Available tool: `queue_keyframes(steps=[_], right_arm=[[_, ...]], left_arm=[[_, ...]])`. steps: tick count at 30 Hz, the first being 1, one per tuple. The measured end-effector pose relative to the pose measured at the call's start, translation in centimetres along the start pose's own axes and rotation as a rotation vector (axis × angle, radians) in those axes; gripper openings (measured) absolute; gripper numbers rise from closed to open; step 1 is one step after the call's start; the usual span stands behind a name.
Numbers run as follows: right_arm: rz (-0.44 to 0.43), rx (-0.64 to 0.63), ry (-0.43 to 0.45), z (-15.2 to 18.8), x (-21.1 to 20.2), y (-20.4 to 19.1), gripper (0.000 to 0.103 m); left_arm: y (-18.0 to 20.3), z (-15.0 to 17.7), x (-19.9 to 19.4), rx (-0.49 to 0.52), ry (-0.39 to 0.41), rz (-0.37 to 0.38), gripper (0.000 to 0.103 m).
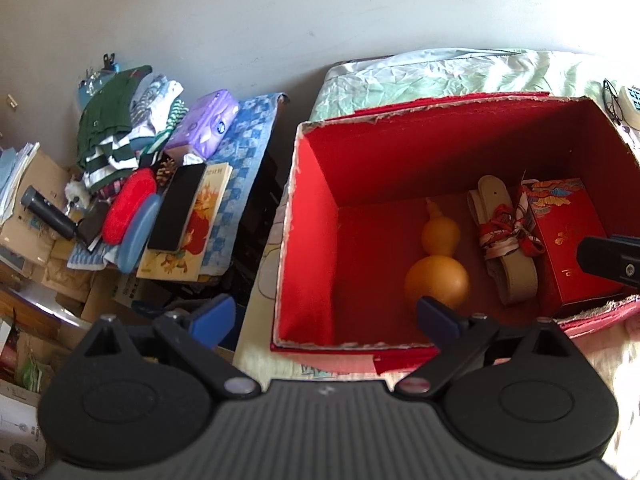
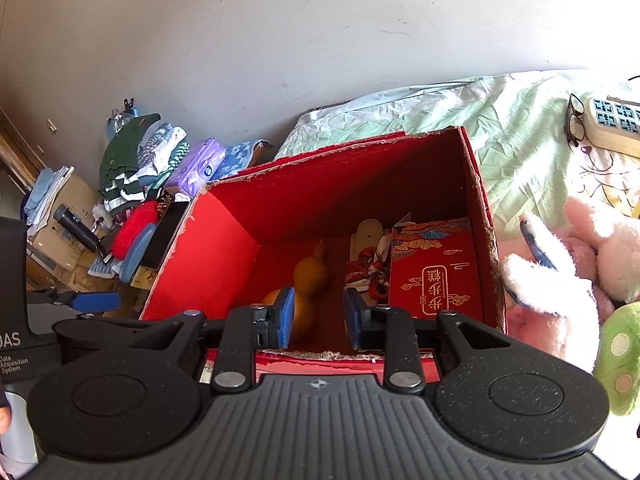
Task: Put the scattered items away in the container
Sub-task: 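Withdraw the left tool from the red box, then move the left tool toward the clear tape roll on the table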
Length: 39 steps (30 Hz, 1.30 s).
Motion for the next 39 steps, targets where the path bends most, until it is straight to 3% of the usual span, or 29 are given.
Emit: queue_keyframes(steps=[4, 10, 17, 24, 31, 39], right_arm=[[-0.031, -0.021, -0.014, 0.6, -0.7, 0.3, 0.029], [-0.083, -0.054, -0.013, 1.8, -1.6, 0.5, 0.03], [-0.13, -0.078, -0.082, 3.4, -1.0, 0.8, 0.03], [-0.118, -0.091, -0.177, 5.5, 1.3, 1.0, 0.03], [-0.09, -0.099, -0.261, 7.4, 2.9, 1.4, 0.03], [-0.092, -0.101, -0.312, 8.7, 3.3, 1.3, 0.03]], left_arm=[[-0.3, 0.8, -1.0, -0.041, 0.02, -0.05, 0.098], [-2.4, 2.5, -3.1, -0.14, 0.045, -0.067, 0.098], [-5.9, 7.3, -3.2, -0.314, 0.015, -0.004, 0.098], [-6.2, 12.4, -1.9, -0.381, -0.046, 0.044, 0.098], [-4.6, 14.3, -1.1, -0.352, -0.056, 0.081, 0.098], [-3.7, 14.0, 0.1, -0.289, -0.042, 0.119, 0.098]])
Point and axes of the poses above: each gripper's, at about its wrist camera, not at the fingertips, and x roughly the way its jaws point, y to its right, z to its underside, the point moved 2 cm from there along x, roughly the way its jaws point, and after that the axes turned 8 degrees about x, right-handed, at the moved point
